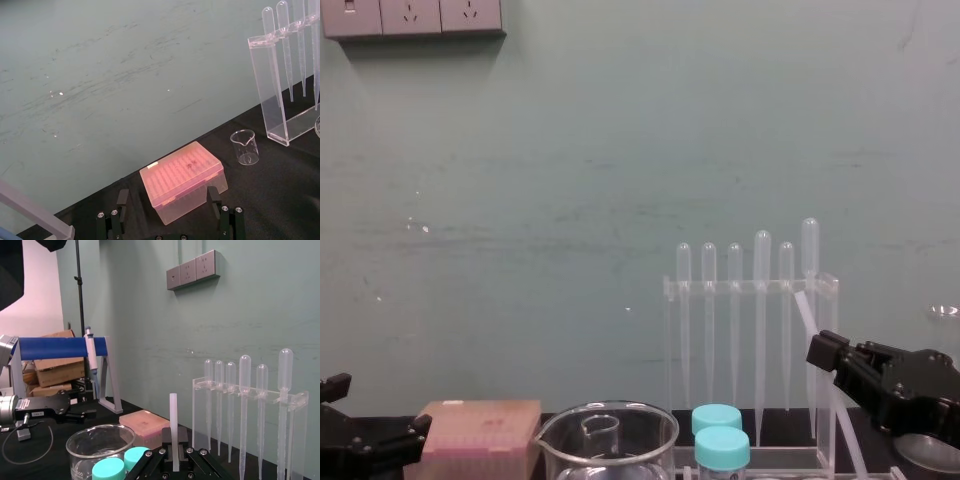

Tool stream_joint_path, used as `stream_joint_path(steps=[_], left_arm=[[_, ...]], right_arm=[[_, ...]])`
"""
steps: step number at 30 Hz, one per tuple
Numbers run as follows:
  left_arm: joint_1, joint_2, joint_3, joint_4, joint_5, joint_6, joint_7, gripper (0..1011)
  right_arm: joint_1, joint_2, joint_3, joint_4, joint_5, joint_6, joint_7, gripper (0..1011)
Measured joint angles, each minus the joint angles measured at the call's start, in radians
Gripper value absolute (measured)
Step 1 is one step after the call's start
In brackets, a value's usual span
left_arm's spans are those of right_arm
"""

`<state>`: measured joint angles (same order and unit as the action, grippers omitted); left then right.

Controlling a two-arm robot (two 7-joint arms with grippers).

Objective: Pick up the stirring rod with one hand, then place it down.

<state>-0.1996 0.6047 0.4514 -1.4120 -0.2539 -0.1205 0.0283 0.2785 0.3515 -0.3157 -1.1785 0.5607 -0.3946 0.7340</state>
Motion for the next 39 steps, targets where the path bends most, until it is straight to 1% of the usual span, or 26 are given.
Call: stream_joint_path(steps=[13,17,19,20,21,22,23,24,25,26,27,28,30,31,33,37,38,39], left_arm=[[0.0,0.0,0.0,0.0,0.0,0.0,0.0,1000],[0.0,0.0,0.0,0.0,0.0,0.0,0.0,1000],[0.0,0.0,0.0,0.0,0.0,0.0,0.0,1000],[0.0,0.0,0.0,0.0,0.0,0.0,0.0,1000],[0.0,0.0,0.0,0.0,0.0,0.0,0.0,1000],[0.0,0.0,0.0,0.0,0.0,0.0,0.0,1000],[0.0,0.0,0.0,0.0,0.0,0.0,0.0,1000],[0.0,0.0,0.0,0.0,0.0,0.0,0.0,1000],[0.0,0.0,0.0,0.0,0.0,0.0,0.0,1000],[0.0,0.0,0.0,0.0,0.0,0.0,0.0,1000],[0.0,0.0,0.0,0.0,0.0,0.0,0.0,1000],[0.0,0.0,0.0,0.0,0.0,0.0,0.0,1000],[0.0,0.0,0.0,0.0,0.0,0.0,0.0,1000],[0.0,0.0,0.0,0.0,0.0,0.0,0.0,1000],[0.0,0.0,0.0,0.0,0.0,0.0,0.0,1000],[0.0,0.0,0.0,0.0,0.0,0.0,0.0,1000],[0.0,0.0,0.0,0.0,0.0,0.0,0.0,1000],[0.0,0.0,0.0,0.0,0.0,0.0,0.0,1000]], right_arm=[[-0.002,0.0,0.001,-0.002,-0.001,-0.002,-0.001,66],[-0.002,0.0,0.002,-0.003,-0.001,-0.003,-0.002,97],[-0.002,0.0,0.002,-0.003,-0.001,-0.003,-0.002,169],[-0.002,0.0,0.002,-0.003,-0.001,-0.003,-0.002,221],[-0.002,0.0,0.002,-0.003,-0.001,-0.003,-0.002,221],[-0.002,0.0,0.002,-0.003,-0.001,-0.003,-0.002,260],[-0.002,0.0,0.002,-0.003,-0.001,-0.003,-0.002,273],[-0.002,0.0,0.002,-0.003,-0.001,-0.003,-0.002,316],[-0.002,0.0,0.002,-0.003,-0.001,-0.003,-0.002,327],[-0.002,0.0,0.002,-0.003,-0.001,-0.003,-0.002,377],[-0.002,0.0,0.002,-0.003,-0.001,-0.003,-0.002,395],[-0.002,0.0,0.002,-0.003,-0.001,-0.003,-0.002,453],[-0.002,0.0,0.002,-0.003,-0.001,-0.004,-0.002,494],[-0.002,0.0,0.002,-0.003,-0.001,-0.004,-0.002,556],[-0.002,0.0,0.002,-0.004,-0.001,-0.004,-0.002,595],[-0.002,0.0,0.002,-0.004,-0.001,-0.004,-0.002,737],[-0.002,0.0,0.002,-0.003,-0.001,-0.004,-0.002,754],[-0.002,0.0,0.002,-0.003,-0.001,-0.004,-0.002,792]])
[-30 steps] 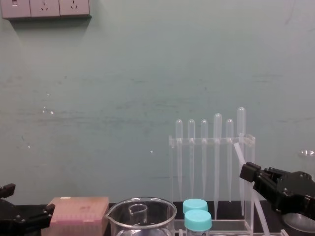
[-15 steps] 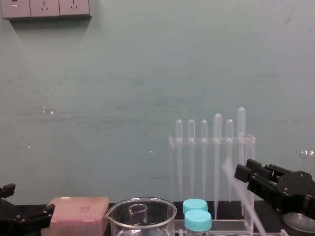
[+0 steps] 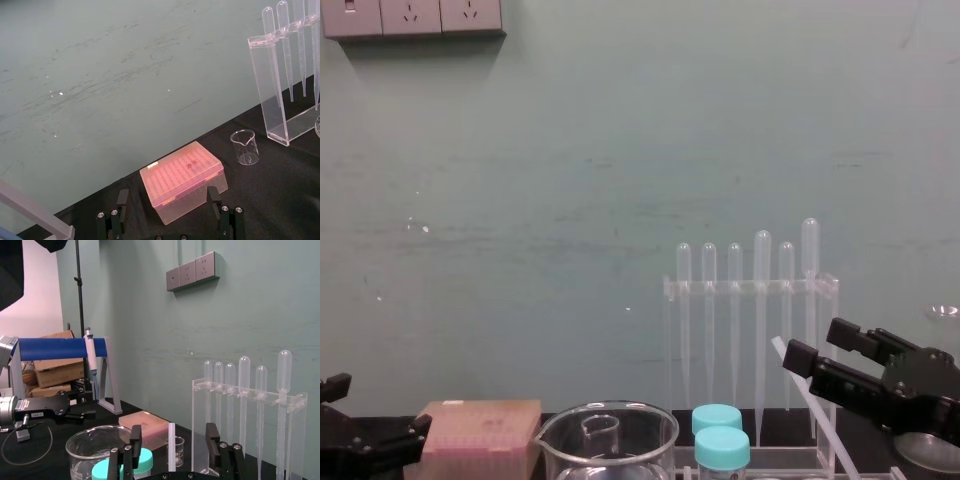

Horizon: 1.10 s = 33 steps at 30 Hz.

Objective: Pick up the stirring rod with one hand, then place it down.

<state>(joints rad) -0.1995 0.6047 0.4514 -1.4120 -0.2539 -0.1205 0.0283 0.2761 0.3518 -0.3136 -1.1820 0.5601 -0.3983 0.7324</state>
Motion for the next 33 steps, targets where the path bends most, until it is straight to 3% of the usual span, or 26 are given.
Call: stream_joint_path(steps=[7,19,27,29,31,33], left_arm=[[0.0,0.0,0.0,0.0,0.0,0.0,0.0,1000],[0.0,0.0,0.0,0.0,0.0,0.0,0.0,1000],[0.0,0.0,0.0,0.0,0.0,0.0,0.0,1000],[0.0,0.0,0.0,0.0,0.0,0.0,0.0,1000],[0.0,0.0,0.0,0.0,0.0,0.0,0.0,1000],[0.0,0.0,0.0,0.0,0.0,0.0,0.0,1000]], right_arm=[[0.0,0.0,0.0,0.0,0.0,0.0,0.0,991],[0.003,-0.002,0.004,-0.005,-0.004,-0.007,-0.012,1003],[-0.015,-0.018,0.071,-0.065,-0.043,-0.043,-0.147,1003],[-0.035,-0.024,0.107,-0.087,-0.072,-0.023,-0.233,1003],[-0.041,-0.024,0.114,-0.091,-0.076,-0.011,-0.252,1003],[-0.059,-0.025,0.134,-0.101,-0.087,0.036,-0.305,1003]])
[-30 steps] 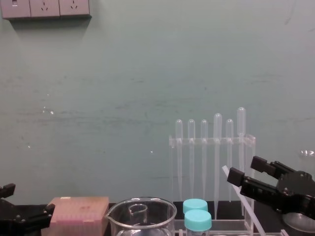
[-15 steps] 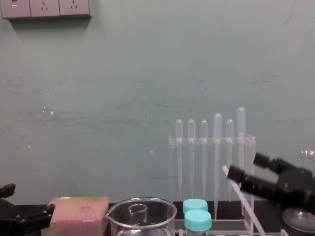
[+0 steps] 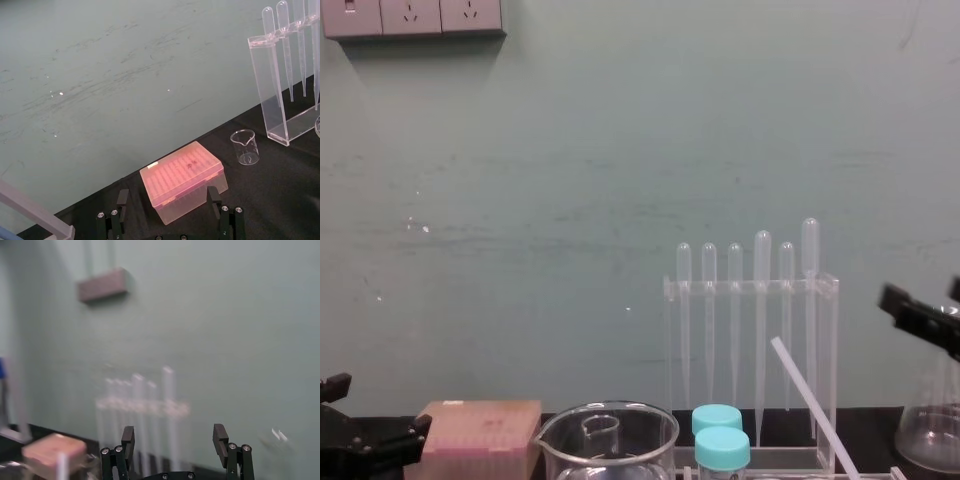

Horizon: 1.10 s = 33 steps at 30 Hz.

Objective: Pick up the stirring rod with one hand, then place it down.

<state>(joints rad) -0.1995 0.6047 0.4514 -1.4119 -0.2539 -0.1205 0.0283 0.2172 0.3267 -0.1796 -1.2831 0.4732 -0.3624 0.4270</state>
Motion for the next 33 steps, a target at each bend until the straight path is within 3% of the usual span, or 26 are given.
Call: stream_joint_path(steps=[2,6,7,10,33], left_arm=[[0.0,0.0,0.0,0.0,0.0,0.0,0.0,1000],[0.0,0.0,0.0,0.0,0.0,0.0,0.0,1000],[0.0,0.0,0.0,0.0,0.0,0.0,0.0,1000],[0.0,0.0,0.0,0.0,0.0,0.0,0.0,1000],[0.0,0.0,0.0,0.0,0.0,0.0,0.0,1000]], right_arm=[[-0.012,0.001,0.01,-0.006,-0.004,0.039,-0.029,1003],[-0.048,0.016,0.02,-0.026,-0.027,0.195,-0.098,1003],[-0.048,0.016,0.02,-0.026,-0.027,0.195,-0.098,1003],[-0.056,0.017,0.022,-0.028,-0.032,0.262,-0.117,1003],[-0.052,0.018,0.019,-0.028,-0.03,0.235,-0.107,1003]])
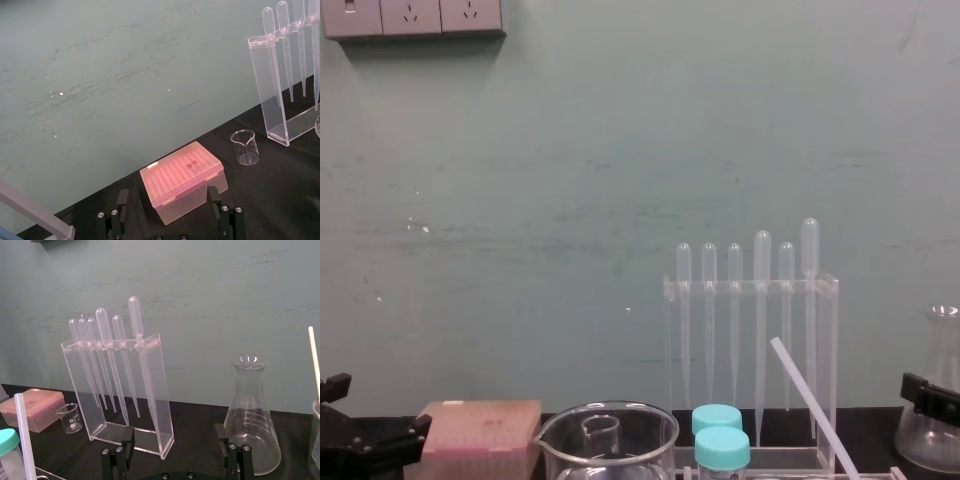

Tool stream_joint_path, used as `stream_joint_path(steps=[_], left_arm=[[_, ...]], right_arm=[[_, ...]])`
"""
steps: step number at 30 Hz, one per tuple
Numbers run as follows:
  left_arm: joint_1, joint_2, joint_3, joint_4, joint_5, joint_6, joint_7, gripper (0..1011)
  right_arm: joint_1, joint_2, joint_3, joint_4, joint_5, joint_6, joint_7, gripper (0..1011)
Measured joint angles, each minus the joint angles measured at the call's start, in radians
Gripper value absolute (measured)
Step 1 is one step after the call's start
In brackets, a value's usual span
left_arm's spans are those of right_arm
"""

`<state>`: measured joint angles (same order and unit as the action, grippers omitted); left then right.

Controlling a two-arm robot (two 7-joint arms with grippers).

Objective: Pick up the stirring rod with one hand, then place it down.

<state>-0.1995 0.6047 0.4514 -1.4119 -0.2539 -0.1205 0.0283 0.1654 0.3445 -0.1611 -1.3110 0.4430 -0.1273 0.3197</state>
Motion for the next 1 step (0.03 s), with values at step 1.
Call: stream_joint_path(steps=[1], left_arm=[[0.0,0.0,0.0,0.0,0.0,0.0,0.0,1000]], right_arm=[[0.0,0.0,0.0,0.0,0.0,0.0,0.0,1003]])
